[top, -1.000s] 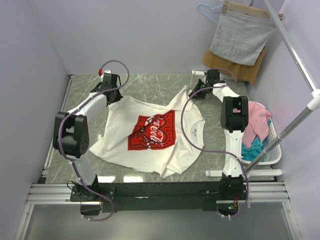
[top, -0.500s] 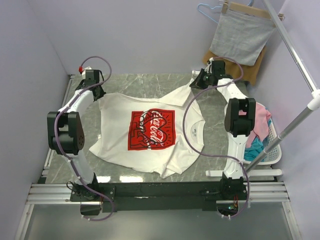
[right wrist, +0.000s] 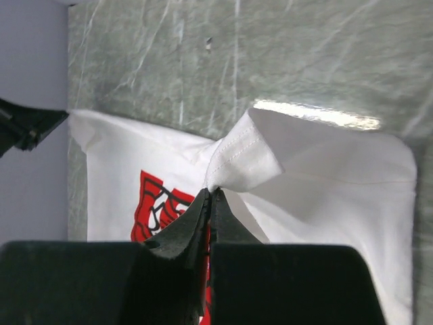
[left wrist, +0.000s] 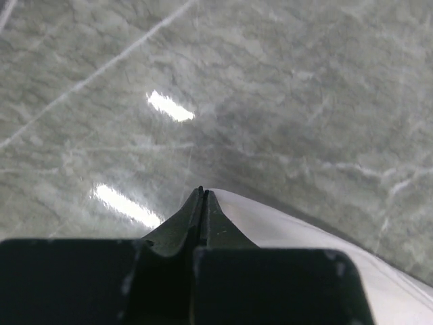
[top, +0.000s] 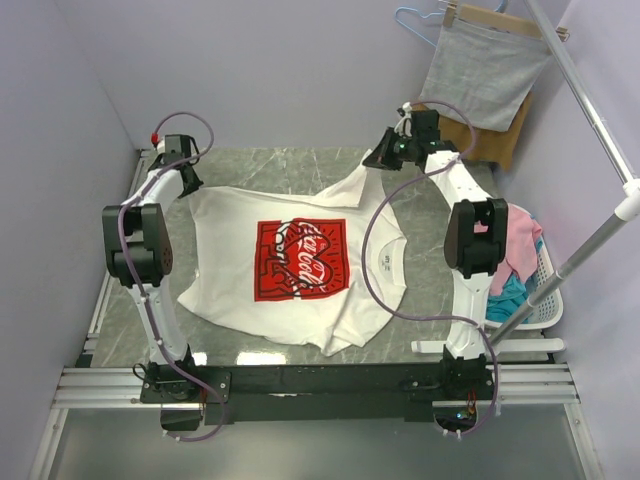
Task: Fold and stack the t-shirts
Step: Grap the side of the flattened tshirt furthest away from the robot with both arms, then fold the flattened tshirt in 1/3 of the way
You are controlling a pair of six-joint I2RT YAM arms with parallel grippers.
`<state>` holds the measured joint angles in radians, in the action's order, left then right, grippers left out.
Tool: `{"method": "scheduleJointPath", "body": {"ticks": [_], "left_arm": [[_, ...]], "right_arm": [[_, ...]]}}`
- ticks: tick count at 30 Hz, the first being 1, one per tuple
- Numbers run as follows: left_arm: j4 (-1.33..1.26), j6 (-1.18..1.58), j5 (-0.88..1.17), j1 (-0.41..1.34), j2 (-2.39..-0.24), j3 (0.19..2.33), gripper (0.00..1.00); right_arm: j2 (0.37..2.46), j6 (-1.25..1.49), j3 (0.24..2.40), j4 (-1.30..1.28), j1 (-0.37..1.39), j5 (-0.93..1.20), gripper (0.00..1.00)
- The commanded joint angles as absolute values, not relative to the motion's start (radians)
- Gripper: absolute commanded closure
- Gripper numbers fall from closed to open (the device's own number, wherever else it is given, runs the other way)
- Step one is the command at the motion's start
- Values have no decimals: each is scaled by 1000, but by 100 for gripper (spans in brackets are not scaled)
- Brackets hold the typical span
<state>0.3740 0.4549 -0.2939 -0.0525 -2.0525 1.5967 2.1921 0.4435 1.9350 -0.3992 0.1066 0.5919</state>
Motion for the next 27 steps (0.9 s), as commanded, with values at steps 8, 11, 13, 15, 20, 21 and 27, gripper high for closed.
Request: {"method": "scheduleJointPath", "body": {"ticks": [8, 11, 13, 15, 20, 21, 27], "left_arm": [[422, 377, -213, -107, -2197, 1928, 99], [429, 350, -170, -106, -2218, 1968, 99], [445, 345, -140, -107, -2226, 1982, 99], [449, 351, -130, -106, -2220, 1967, 99], [402, 371, -158, -106, -2102, 1783, 99], [399, 379, -163, -106, -2067, 1755, 99], [362, 394, -195, -97, -1950, 1580, 99]], "right_arm": [[2220, 492, 2141, -368, 149, 603, 100], [2238, 526, 2172, -344, 149, 629, 100], [2253, 546, 2193, -345, 155, 652, 100], [2252, 540, 2189, -373, 164, 667, 100], [2128, 542, 1933, -318, 205, 664, 100], [2079, 541, 1893, -310, 212, 651, 100], [1887, 511, 1632, -291, 264, 588, 100]]}}
